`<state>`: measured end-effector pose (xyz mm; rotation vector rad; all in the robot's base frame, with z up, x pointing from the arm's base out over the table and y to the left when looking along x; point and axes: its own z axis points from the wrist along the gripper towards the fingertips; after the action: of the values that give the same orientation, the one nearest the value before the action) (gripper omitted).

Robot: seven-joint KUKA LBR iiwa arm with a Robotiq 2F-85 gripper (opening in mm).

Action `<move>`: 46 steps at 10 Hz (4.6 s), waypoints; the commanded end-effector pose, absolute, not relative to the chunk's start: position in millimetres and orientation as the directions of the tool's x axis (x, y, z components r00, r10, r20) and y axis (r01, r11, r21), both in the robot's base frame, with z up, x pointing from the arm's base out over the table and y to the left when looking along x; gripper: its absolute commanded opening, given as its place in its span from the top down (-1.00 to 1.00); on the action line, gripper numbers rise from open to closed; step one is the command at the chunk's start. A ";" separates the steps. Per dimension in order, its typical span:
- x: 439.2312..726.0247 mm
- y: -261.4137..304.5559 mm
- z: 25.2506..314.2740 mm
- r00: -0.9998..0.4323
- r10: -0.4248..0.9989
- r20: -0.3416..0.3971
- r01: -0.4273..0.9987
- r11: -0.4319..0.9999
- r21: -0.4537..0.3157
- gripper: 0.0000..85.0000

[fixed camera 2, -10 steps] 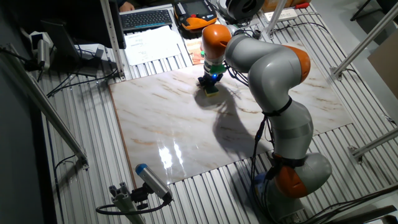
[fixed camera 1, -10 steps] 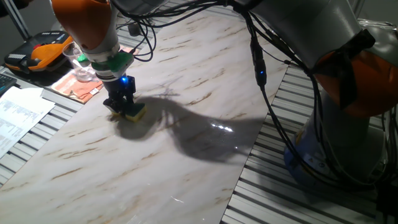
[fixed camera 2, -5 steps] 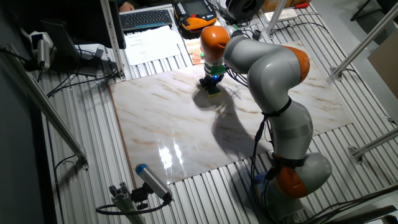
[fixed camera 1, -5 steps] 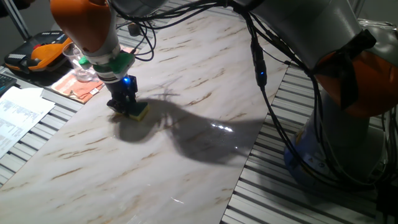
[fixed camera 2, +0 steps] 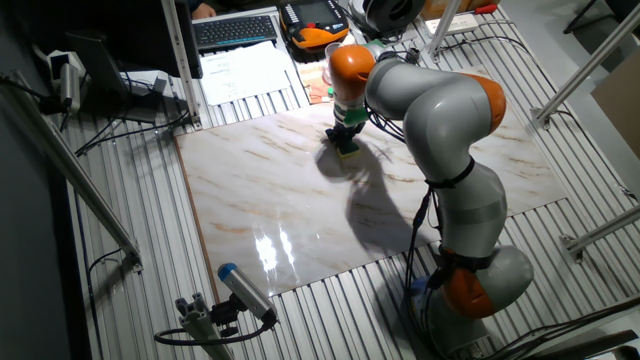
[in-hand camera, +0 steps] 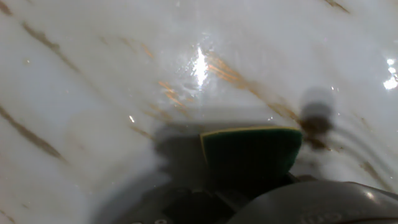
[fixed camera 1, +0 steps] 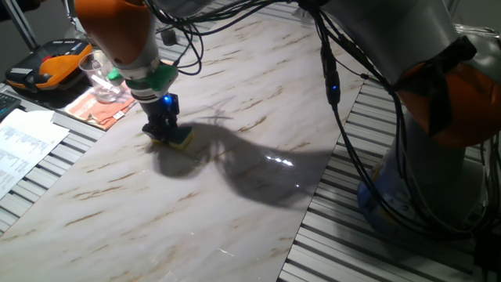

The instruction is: Clean the tabletop with a sponge

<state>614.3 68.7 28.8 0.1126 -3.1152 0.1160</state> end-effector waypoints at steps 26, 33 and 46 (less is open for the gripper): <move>594.6 31.5 46.7 -0.998 -0.040 0.037 -0.043 0.997 -0.058 1.00; 598.8 31.1 36.0 -0.999 -0.036 0.020 -0.037 0.998 -0.058 1.00; 621.0 69.9 32.9 -0.997 0.053 0.062 0.051 0.998 -0.027 1.00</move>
<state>620.9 70.0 32.9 -0.0825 -3.0767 0.0373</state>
